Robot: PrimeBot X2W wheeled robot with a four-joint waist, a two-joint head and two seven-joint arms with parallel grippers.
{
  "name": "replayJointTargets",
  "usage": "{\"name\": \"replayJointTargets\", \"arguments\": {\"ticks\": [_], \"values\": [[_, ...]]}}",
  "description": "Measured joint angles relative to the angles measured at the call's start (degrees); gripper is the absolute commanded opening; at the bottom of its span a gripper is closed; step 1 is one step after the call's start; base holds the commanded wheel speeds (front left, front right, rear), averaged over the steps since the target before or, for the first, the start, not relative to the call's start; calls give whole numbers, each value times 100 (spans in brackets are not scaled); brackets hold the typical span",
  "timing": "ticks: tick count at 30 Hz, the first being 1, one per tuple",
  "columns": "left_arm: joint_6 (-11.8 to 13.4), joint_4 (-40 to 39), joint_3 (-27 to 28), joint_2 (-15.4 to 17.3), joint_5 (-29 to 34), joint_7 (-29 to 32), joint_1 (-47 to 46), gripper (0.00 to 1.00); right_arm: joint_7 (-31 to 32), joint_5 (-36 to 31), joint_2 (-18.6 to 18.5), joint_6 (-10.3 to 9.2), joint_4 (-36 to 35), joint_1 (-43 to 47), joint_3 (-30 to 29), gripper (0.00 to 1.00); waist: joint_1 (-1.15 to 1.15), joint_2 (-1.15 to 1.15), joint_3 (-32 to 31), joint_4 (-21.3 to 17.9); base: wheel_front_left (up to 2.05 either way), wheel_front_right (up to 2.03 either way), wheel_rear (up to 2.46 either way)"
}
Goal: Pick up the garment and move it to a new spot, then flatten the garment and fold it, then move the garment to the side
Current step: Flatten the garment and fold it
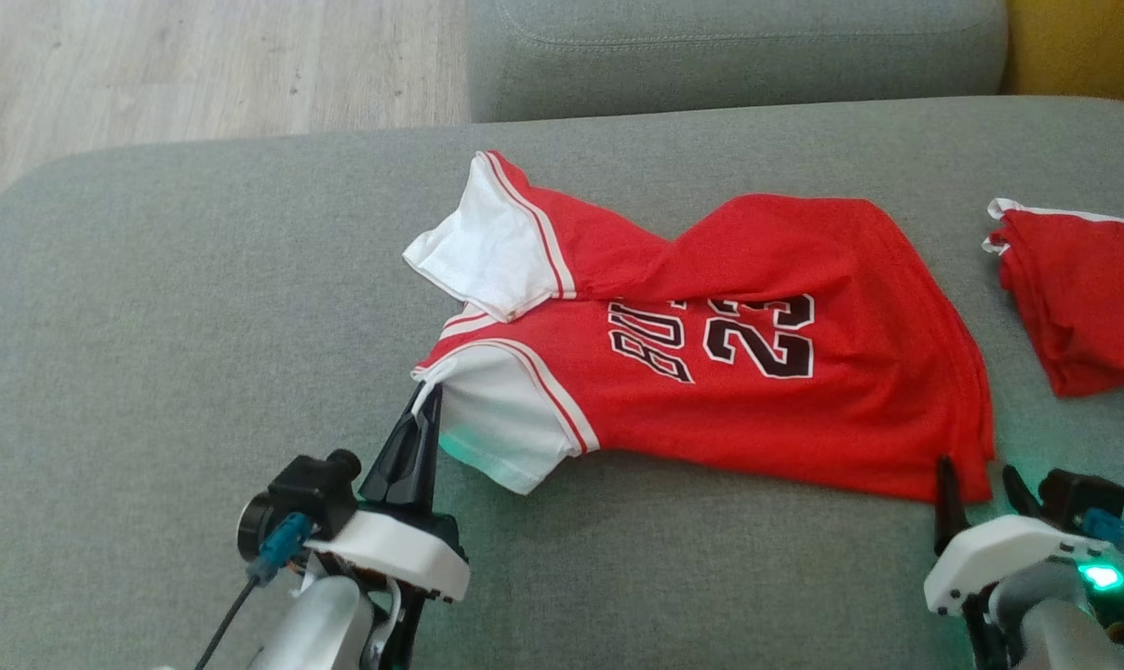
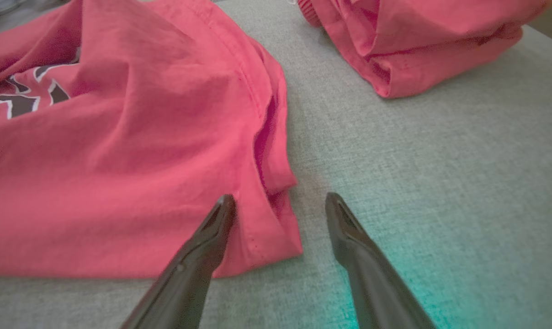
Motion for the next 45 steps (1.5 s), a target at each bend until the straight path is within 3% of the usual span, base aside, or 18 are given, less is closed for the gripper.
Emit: {"name": "replayJointTargets", "arguments": {"ticks": [7,9,15,20,27,32,36,40,42,45], "values": [[0,-21,0,0,1,-37,-1,0,7,-35,-24,0,413,-380,81,100,0,0,71,-4,0,0,0],[0,-22,3,0,1,-43,-2,0,7,15,-46,0,517,-434,243,0,0,0,64,-8,0,0,0],[55,-25,87,11,0,-44,2,0,-168,515,-45,0,638,-497,762,0,0,0,-95,-54,0,0,0],[53,-145,255,51,-37,-45,23,0,-276,856,-27,0,342,-502,1127,0,0,0,-275,-98,0,0,0],[43,-719,688,138,-544,59,-52,0,-215,1113,-29,0,-987,-772,1599,0,0,0,-590,-143,0,0,0],[126,-1504,1194,167,-1190,643,-961,0,-44,1207,-58,0,-2306,-1362,1820,0,0,0,-764,-135,0,0,0],[249,-1849,1339,192,-1426,1162,-1704,0,59,1220,-214,0,-2910,-1899,2074,0,0,0,-852,-144,0,0,0],[363,-1960,1415,231,-1594,1637,-2139,0,516,1151,-318,0,-3018,-2235,2109,0,0,0,-912,-180,0,0,0],[312,-1953,1254,423,-1594,2154,-2230,0,664,1101,-368,0,-2998,-2247,2121,0,0,0,-935,-201,0,0,0],[358,-1995,1281,460,-1686,2277,-2236,0,713,1043,-389,0,-3059,-2248,2152,0,0,0,-940,-228,0,0,0]]}}
